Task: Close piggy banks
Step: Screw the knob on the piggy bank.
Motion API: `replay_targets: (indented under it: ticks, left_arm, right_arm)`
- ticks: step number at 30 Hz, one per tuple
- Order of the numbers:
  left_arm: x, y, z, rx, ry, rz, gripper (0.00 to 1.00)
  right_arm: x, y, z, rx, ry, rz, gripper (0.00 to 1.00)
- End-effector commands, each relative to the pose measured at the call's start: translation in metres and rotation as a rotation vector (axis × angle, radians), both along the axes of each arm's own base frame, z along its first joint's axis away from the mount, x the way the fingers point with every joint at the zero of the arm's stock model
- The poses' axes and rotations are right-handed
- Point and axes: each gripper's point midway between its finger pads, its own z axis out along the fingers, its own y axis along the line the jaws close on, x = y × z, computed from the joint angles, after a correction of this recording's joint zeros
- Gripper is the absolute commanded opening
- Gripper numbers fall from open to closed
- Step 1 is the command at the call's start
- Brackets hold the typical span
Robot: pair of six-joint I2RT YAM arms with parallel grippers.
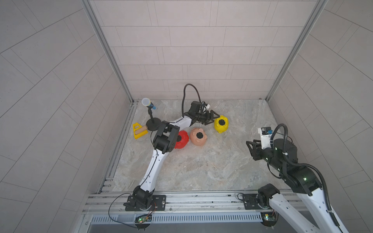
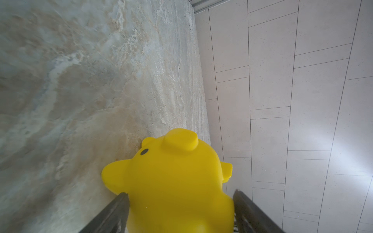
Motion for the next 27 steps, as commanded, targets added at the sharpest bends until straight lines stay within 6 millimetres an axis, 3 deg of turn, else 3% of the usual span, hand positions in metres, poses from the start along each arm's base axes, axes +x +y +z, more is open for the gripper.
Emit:
replay_targets:
  ticks: [1, 14, 27]
  left_arm:
    - [-0.003, 0.009, -0.027, 0.065, 0.039, 0.017, 0.84]
    - [0.002, 0.011, 0.011, 0.052, -0.037, 0.036, 0.90]
    - [0.007, 0.015, 0.082, -0.028, -0.121, 0.044, 0.93]
  right_arm:
    - [0.002, -0.005, 0.004, -0.024, -0.056, -0.015, 0.46]
    - [0.003, -0.002, -0.008, -0.051, -0.019, -0.009, 0.46]
    - [0.005, -0.006, -0.012, -0.071, -0.001, -0.028, 0.48]
